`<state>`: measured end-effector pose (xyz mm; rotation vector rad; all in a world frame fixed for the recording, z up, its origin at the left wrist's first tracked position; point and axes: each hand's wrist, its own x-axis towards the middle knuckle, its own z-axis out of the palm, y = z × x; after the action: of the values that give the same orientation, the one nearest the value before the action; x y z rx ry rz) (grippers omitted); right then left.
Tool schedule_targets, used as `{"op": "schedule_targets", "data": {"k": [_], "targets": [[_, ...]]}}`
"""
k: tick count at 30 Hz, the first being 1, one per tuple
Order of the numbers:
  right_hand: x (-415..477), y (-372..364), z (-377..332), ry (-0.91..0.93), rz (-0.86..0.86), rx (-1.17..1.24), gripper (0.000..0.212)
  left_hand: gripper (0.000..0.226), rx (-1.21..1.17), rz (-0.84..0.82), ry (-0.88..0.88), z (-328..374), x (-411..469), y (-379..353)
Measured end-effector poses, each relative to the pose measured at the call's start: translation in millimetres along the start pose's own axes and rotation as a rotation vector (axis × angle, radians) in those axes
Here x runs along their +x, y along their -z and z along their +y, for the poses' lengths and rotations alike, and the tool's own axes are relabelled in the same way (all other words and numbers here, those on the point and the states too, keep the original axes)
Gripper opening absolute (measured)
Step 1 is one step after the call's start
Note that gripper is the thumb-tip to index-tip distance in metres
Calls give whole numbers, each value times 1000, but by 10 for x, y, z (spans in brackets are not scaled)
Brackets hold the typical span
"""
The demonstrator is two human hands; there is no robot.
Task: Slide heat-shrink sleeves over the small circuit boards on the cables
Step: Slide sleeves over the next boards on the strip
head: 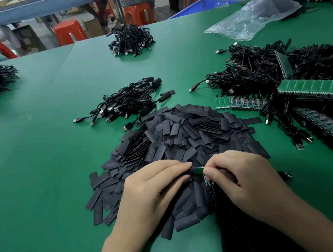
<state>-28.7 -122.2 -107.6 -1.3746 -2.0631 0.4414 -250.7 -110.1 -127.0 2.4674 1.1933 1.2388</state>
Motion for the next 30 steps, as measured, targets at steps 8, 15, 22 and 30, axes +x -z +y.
{"op": "schedule_targets", "data": {"k": [8,15,22,30], "targets": [[3,11,-24,127,133,-115,20,17,-130,-17,124,65,36,8],[8,-11,68,170,155,-61,21,23,-305,-110,342,48,83,21],[27,-24,102,142,101,71,21,23,-228,-124,260,73,76,38],[30,25,39,17,63,210,7,20,-82,-14,107,85,48,51]]}}
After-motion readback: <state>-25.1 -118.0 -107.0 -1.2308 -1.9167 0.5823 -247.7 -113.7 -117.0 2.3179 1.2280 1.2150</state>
